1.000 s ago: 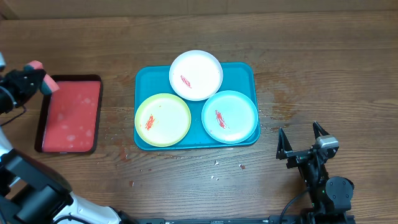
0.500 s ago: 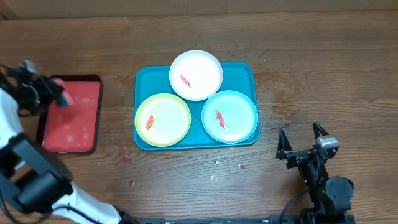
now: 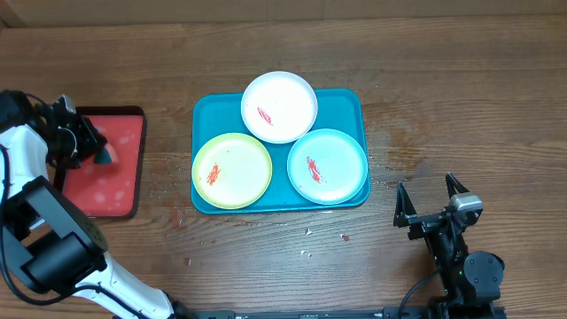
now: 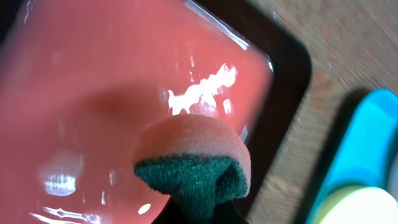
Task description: Clean dirty plates on tray and stack at the side
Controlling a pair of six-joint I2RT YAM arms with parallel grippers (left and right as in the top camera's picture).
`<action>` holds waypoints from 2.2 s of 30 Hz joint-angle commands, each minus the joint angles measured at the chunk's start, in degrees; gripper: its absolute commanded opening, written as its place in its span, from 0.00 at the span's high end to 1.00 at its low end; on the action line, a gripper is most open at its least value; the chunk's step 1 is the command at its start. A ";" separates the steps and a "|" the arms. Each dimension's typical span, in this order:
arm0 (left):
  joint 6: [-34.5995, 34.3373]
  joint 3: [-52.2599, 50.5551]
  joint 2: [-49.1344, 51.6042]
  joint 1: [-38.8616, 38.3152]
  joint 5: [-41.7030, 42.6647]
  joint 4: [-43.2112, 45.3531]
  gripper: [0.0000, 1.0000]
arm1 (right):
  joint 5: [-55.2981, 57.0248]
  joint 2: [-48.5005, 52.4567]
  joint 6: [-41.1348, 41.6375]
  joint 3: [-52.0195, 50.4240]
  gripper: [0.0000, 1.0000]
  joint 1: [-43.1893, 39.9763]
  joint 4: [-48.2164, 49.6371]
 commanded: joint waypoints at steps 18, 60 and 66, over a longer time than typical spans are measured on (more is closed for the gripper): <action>-8.02 9.07 -13.62 -17.62 2.78 -23.96 0.96 | 0.70 -0.63 0.00 -0.59 0.00 -0.17 0.26; -24.02 20.33 -10.34 -33.27 -16.59 -19.28 0.37 | 0.70 -0.63 0.00 -0.59 0.00 -0.17 0.26; -24.04 19.91 -9.51 -30.47 -17.86 -21.07 0.42 | 9.49 -0.63 -0.87 -0.59 0.00 -0.17 3.45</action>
